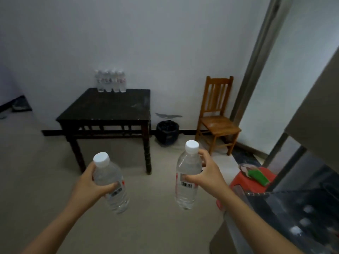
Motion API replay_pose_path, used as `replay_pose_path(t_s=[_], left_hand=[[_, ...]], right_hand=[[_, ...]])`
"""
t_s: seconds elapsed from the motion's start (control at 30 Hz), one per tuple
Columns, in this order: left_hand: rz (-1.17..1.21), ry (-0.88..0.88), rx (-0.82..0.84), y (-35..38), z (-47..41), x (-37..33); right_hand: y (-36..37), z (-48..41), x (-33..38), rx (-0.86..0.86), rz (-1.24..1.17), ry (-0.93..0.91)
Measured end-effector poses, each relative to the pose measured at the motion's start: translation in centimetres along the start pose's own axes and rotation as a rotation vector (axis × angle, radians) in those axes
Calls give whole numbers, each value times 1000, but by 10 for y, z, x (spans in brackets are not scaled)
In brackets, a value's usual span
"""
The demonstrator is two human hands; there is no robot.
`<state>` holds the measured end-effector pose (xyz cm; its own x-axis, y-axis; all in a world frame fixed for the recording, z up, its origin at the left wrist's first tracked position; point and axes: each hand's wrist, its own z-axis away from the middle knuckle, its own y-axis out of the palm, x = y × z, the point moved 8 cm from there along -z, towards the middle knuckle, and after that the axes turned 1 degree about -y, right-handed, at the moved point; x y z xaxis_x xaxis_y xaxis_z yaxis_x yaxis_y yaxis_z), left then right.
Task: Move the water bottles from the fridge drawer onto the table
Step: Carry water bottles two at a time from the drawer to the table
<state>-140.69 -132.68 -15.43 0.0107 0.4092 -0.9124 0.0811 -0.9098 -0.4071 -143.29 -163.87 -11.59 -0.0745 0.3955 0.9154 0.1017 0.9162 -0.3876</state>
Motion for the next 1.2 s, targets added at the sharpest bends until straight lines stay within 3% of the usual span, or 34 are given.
replay_pose_path(t_s=[0.17,0.43,0.7,1.2], left_hand=[[-12,-64,-143,-76,7,39],[21,-115,-308,-218,8,101],[32,-188,-453,-366,9,178],[48,-233,-600,-486,-20,244]], right_hand=[[77,-13,15,136,47,-35],[205,-48,60,152,-29,-73],[364,-69,107,276,-60,-110],[540,-130,172,460,71,-204]])
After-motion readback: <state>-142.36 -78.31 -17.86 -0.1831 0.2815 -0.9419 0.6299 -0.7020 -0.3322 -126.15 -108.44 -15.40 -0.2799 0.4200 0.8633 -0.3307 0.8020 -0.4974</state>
